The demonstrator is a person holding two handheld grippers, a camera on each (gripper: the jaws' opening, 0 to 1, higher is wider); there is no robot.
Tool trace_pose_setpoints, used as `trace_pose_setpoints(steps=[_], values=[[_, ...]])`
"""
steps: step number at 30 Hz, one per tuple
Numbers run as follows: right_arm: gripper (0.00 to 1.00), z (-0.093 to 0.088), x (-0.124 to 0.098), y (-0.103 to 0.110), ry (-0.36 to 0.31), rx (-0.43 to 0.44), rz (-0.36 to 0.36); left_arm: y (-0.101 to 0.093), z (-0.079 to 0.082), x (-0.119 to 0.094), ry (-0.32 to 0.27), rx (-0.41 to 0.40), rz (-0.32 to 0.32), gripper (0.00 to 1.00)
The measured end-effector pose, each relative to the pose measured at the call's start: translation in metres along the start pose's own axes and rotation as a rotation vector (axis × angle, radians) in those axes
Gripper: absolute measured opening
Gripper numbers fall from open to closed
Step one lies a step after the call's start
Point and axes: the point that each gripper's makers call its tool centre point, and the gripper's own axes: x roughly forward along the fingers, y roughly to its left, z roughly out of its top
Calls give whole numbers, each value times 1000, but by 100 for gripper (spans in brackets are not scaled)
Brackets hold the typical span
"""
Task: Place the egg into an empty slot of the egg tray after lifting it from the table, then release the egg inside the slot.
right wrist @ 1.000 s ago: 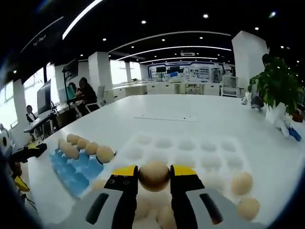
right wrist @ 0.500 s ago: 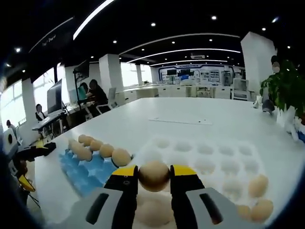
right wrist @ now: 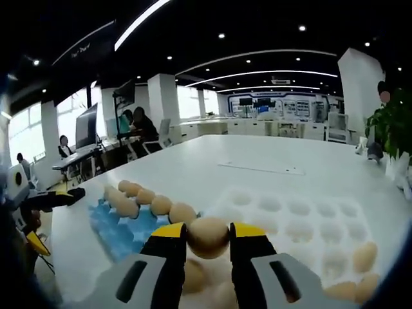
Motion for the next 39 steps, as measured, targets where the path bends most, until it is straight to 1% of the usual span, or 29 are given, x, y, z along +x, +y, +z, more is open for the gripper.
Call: trace_pose_setpoints(steps=[4, 6, 12, 14, 20, 22, 24, 27, 30, 35, 39], values=[[27, 1, 4, 7, -4, -6, 14, 1, 1, 0, 1, 3, 2, 99], [27, 4, 8, 8, -7, -13, 23, 1, 4, 0, -6, 5, 1, 99], [27, 12, 10, 20, -34, -38, 54, 2, 8, 0, -15, 9, 3, 99], [27, 12, 11, 24, -34, -47, 63, 2, 9, 0, -17, 8, 2, 99], [27, 10, 15, 33, -25, -67, 84, 1, 12, 1, -19, 15, 2, 98], [27, 11, 17, 36, -25, -74, 89, 1, 14, 1, -30, 18, 2, 98], [27, 12, 17, 41, -32, -88, 100, 0, 16, 1, -33, 18, -6, 98], [27, 14, 16, 48, -46, -106, 117, 2, 16, 2, -26, 32, 1, 98], [27, 14, 18, 54, -56, -119, 136, 2, 17, 2, -31, 26, 3, 98], [27, 10, 20, 63, -48, -131, 163, 1, 17, 3, -30, 27, 4, 98], [27, 11, 21, 71, -59, -136, 187, 0, 18, 4, -34, 27, 2, 98]])
